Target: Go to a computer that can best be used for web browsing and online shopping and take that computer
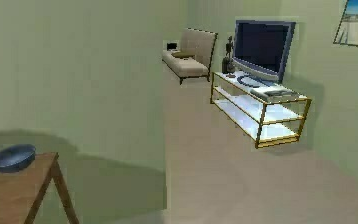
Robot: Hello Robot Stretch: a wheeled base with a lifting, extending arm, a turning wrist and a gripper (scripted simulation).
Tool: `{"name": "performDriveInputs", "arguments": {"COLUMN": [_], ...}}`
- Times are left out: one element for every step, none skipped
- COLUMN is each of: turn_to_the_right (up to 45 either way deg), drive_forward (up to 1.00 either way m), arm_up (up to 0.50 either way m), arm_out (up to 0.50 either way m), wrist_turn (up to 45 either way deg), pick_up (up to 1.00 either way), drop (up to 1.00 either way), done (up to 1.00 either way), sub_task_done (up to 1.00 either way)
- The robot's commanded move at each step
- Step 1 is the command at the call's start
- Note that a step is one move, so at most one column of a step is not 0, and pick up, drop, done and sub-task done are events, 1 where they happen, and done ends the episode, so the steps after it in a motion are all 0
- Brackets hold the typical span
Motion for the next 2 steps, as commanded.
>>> {"name": "performDriveInputs", "arguments": {"turn_to_the_right": [15.0, 0.0], "drive_forward": [0.00, 1.00], "arm_up": [0.00, 0.00], "arm_out": [0.00, 0.00], "wrist_turn": [0.0, 0.0], "pick_up": [0.00, 0.00], "drop": [0.00, 0.00], "done": [0.00, 0.00], "sub_task_done": [0.00, 0.00]}}
